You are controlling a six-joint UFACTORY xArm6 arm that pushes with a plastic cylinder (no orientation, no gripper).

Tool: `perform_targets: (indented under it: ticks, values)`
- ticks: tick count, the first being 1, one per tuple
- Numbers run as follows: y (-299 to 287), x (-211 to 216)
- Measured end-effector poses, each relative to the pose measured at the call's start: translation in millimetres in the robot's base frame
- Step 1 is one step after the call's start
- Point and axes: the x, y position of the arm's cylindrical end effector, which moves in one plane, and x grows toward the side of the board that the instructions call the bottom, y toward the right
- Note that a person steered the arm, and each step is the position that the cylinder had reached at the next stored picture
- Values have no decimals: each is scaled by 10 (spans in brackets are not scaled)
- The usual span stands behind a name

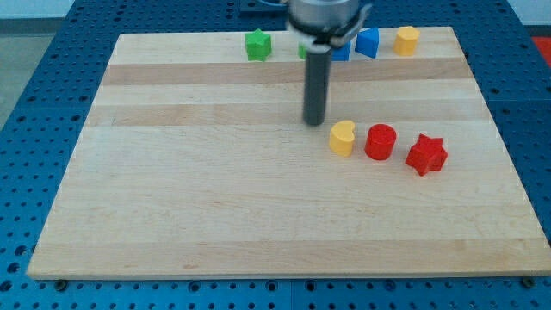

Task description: Move the yellow heart diagonally to the red circle

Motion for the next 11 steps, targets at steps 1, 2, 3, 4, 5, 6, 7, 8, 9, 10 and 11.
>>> perform_targets:
  ticks: [1, 2, 3, 4, 5, 6, 7, 8, 9, 10, 11]
  values:
    - [-275, 642]
    - [-158, 916]
    - [-146, 771]
    - [64, 478]
    - [354, 328]
    - [388, 242]
    - [537, 242]
    - [714, 275]
    - [723, 313]
    - [725, 313]
    - [725, 220]
